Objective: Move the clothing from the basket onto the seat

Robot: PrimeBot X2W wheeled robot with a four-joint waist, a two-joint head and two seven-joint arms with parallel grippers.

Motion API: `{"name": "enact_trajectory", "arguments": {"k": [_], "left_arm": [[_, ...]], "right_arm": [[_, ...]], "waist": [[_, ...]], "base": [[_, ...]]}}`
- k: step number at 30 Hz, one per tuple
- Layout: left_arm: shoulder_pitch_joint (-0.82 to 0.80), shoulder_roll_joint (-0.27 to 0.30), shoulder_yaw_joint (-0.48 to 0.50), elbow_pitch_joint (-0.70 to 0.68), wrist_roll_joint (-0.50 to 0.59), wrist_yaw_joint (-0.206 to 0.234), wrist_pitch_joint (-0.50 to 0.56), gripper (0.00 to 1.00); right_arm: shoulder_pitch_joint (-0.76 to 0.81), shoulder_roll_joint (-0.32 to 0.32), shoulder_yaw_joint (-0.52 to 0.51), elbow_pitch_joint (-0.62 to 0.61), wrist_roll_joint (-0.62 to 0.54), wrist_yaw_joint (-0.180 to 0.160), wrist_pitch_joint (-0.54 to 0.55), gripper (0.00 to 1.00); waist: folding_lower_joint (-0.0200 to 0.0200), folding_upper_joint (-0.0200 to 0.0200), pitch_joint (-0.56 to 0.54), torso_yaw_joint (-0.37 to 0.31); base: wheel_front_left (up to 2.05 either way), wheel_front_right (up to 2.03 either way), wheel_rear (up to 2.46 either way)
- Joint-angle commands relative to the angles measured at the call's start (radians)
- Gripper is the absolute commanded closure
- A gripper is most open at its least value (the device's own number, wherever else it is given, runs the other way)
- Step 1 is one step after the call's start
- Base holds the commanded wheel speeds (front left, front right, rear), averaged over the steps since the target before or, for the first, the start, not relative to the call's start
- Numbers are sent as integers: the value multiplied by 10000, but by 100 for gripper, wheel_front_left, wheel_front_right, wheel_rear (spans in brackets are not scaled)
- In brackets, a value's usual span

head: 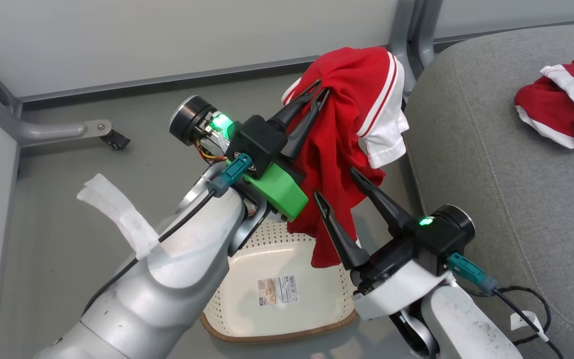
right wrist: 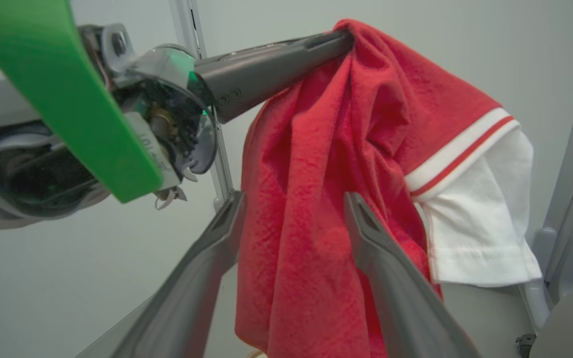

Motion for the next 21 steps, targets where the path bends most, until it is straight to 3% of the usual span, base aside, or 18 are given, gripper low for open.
{"name": "enact_trajectory", "arguments": {"k": [1,18,19,20,21], "left_arm": [[-173,-66,-5,-30,129,-37,-6,100],[-332,-446,-374,-247,86,-27,-6,100],[-324,-453,-398,-255,80,-12,-6,100],[-316,-467,-428,-272,66,-2,-6,100],[-308,-473,-445,-281,50,3,-6,100]], "right_arm": [[-215,-36,79,173,77,-7,-24,0],[-1870,-39,367,2514,268,-7,-24,0],[-1943,-38,372,2618,307,-7,-24,13],[-2017,-36,387,2758,382,-7,-24,77],[-2051,-36,387,2848,465,-7,-24,100]], "waist": [[0,0,76,81],[0,0,625,528],[0,0,631,544],[0,0,634,561],[0,0,632,574]], "base": [[0,0,0],[0,0,0],[0,0,0],[0,0,0],[0,0,0]]}}
